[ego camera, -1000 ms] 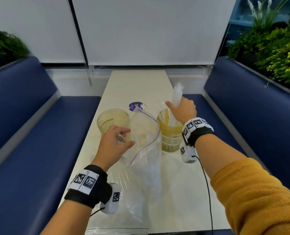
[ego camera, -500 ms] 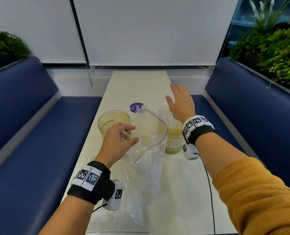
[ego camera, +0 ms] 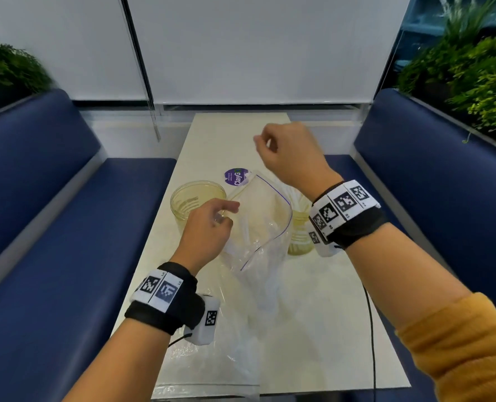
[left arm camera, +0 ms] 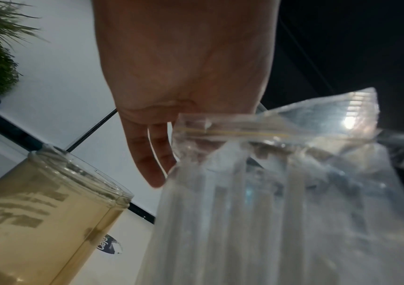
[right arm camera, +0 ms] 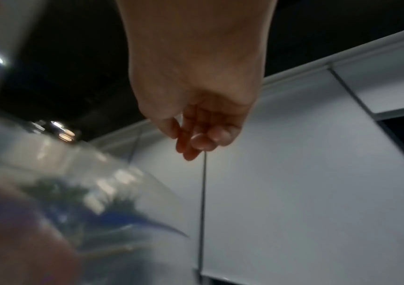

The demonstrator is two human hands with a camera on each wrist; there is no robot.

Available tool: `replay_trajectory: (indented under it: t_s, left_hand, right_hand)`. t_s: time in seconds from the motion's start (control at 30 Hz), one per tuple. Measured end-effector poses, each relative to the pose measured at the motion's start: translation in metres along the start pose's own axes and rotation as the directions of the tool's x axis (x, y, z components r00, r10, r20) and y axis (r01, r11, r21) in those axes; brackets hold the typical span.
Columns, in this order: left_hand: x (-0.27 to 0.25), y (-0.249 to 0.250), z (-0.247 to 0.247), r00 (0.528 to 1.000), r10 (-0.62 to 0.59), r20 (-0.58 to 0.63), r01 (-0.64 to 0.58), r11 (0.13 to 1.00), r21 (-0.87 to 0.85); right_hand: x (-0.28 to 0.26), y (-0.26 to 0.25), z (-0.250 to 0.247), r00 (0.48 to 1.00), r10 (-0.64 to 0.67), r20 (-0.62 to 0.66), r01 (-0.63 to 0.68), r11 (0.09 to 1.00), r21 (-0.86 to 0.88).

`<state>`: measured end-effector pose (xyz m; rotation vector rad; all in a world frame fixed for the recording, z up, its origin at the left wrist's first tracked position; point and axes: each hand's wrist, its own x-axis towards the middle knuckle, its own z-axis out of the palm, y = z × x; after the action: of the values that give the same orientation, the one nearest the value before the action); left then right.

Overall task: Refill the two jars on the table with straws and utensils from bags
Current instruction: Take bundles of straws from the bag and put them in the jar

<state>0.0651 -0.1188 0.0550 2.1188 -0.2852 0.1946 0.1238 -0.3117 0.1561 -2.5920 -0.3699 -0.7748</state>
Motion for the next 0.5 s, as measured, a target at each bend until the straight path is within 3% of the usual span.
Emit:
replay_trajectory:
  t_s: [0.07, 0.1, 0.17, 0.2, 0.27, 0.43, 0.5]
  left_hand:
    - [0.001, 0.0, -0.001, 1.0, 0.004, 0.011, -0.004, 1.0, -0.03]
    - [0.001, -0.001, -0.003, 1.0, 0.007, 0.018, -0.007, 0.999, -0.039]
    - [0.0, -0.002, -0.005, 0.999, 0.011, 0.036, -0.01, 1.0, -0.026]
    - [0.0, -0.003, -0.006, 0.999, 0.01, 0.043, -0.009, 1.0, -0.023]
    - [-0.001, -0.006, -0.008, 0.999, -0.01, 0.048, 0.012, 1.0, -0.028]
    - [-0.004, -0.01, -0.013, 0.998, -0.054, 0.039, 0.054, 0.998, -0.015]
    - [-0.006, -0.009, -0.013, 0.996, -0.074, 0.045, 0.076, 0.996, -0.042]
  right_hand:
    - [-0.009, -0.029, -0.009, 0.965, -0.039, 0.258, 0.018, 0.996, 0.082]
    - [-0.014, -0.038, -0.01, 0.896, -0.025, 0.444, 0.006, 0.999, 0.045]
    - [-0.025, -0.049, -0.008, 0.699, 0.088, 0.71, 0.038, 0.986, -0.16]
    - [-0.03, -0.051, -0.007, 0.622, 0.171, 0.764, 0.065, 0.961, -0.267]
    - [-0.041, -0.05, -0.004, 0.528, 0.298, 0.795, 0.089, 0.912, -0.401]
    - [-0.059, -0.041, 0.004, 0.377, 0.374, 0.847, 0.139, 0.882, -0.451]
    - [-0.064, -0.042, 0.005, 0.374, 0.369, 0.851, 0.099, 0.896, -0.433]
